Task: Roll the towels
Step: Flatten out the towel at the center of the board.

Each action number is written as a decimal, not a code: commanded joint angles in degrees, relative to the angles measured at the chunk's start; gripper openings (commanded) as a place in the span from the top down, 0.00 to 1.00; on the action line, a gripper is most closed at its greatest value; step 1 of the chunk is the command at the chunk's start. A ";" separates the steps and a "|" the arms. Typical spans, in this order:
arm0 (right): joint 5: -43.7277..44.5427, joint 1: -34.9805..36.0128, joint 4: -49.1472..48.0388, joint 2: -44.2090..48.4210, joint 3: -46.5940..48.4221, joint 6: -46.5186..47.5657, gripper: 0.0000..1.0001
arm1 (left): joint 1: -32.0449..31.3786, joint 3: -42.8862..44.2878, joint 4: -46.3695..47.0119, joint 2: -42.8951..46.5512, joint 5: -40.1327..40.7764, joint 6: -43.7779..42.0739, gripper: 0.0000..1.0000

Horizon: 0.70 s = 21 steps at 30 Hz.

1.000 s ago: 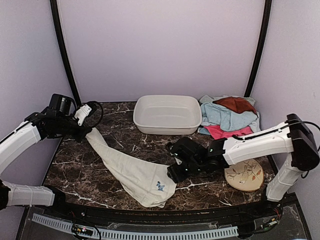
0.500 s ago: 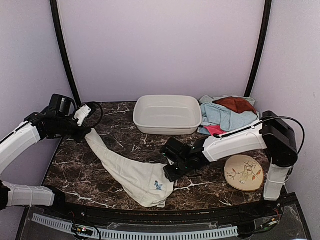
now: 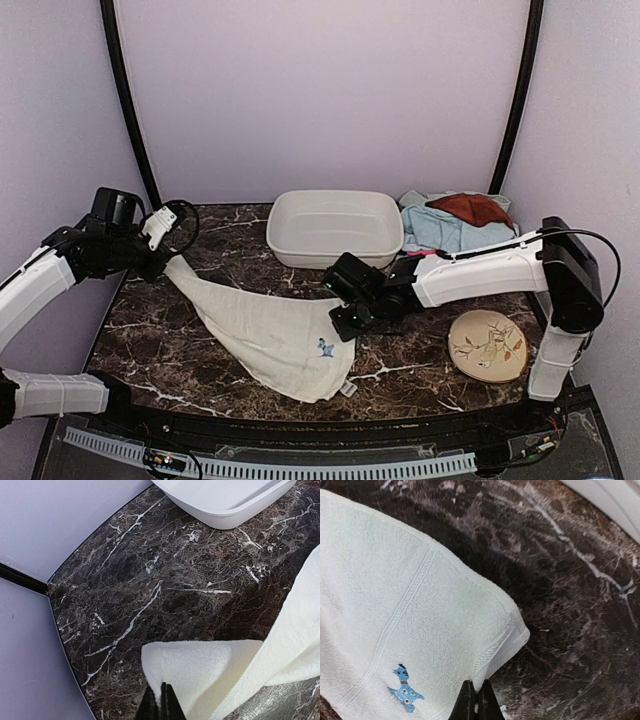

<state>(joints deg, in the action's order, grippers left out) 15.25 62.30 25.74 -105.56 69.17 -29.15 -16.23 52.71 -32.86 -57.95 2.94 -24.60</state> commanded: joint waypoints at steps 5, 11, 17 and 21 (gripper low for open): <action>8.75 -3.41 -1.67 8.74 5.71 7.48 1.00 | 0.37 4.10 6.30 -0.45 8.48 -2.32 1.00; 11.34 -5.37 -1.46 9.18 9.41 12.79 1.00 | 0.53 8.72 8.86 -4.76 10.67 -3.41 1.00; 13.14 -5.96 -6.58 11.44 7.22 19.16 1.00 | 2.04 7.93 14.13 -6.75 12.17 -4.49 1.00; 12.49 -5.52 -9.65 14.92 2.41 21.63 1.00 | 4.42 4.59 14.56 -6.36 10.69 -4.51 1.00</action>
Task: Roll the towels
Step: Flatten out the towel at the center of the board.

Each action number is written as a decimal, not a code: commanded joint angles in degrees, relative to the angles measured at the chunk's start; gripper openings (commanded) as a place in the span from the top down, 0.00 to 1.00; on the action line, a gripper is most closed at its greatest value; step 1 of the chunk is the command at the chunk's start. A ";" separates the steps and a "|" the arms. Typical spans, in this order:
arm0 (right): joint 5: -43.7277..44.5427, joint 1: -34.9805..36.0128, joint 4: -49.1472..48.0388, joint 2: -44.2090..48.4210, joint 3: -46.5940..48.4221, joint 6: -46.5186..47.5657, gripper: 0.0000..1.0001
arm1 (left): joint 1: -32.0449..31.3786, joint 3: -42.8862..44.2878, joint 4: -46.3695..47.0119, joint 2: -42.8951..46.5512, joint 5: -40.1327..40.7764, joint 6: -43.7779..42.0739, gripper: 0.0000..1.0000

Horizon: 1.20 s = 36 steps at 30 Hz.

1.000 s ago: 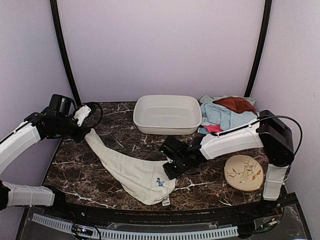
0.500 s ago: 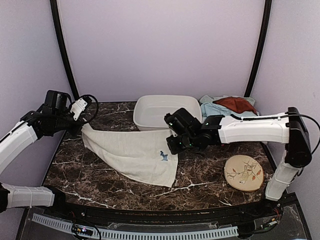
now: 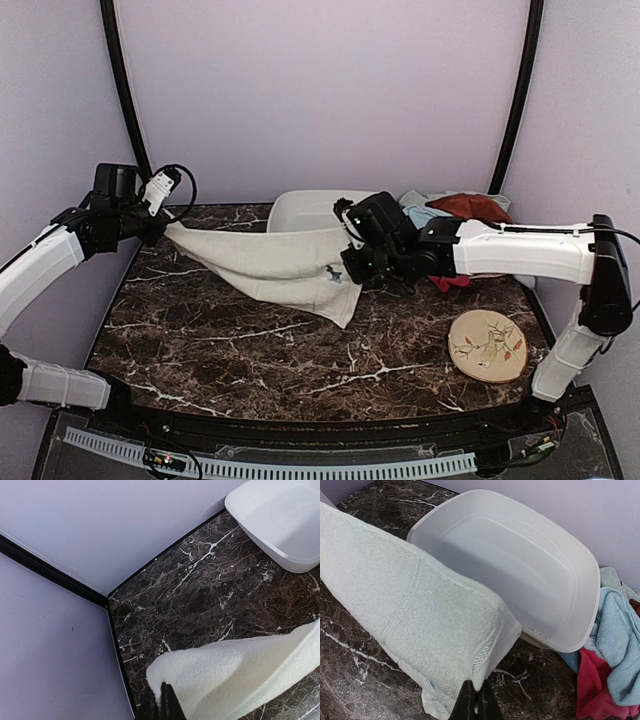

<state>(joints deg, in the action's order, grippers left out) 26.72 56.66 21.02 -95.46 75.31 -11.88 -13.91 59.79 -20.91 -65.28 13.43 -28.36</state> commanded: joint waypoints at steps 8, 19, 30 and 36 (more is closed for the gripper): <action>-1.91 15.58 -3.29 14.22 -17.80 -1.51 1.00 | 4.82 -18.17 -4.96 13.63 -6.64 -4.47 1.00; -12.62 30.11 3.93 7.25 -21.22 -14.80 0.41 | 4.80 -27.49 -25.80 27.61 -15.09 -14.40 0.63; -17.04 17.06 2.87 20.17 -24.67 -21.62 0.29 | 4.81 -19.95 -12.64 14.02 -14.29 -14.92 0.56; -17.35 11.24 4.51 12.09 -22.23 -21.80 0.40 | 4.84 -14.48 -5.84 -5.88 -17.23 -15.16 0.55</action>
<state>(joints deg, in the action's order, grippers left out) 10.83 70.19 24.23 -78.22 52.40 -32.21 -9.47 41.39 -32.67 -62.61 -1.17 -42.94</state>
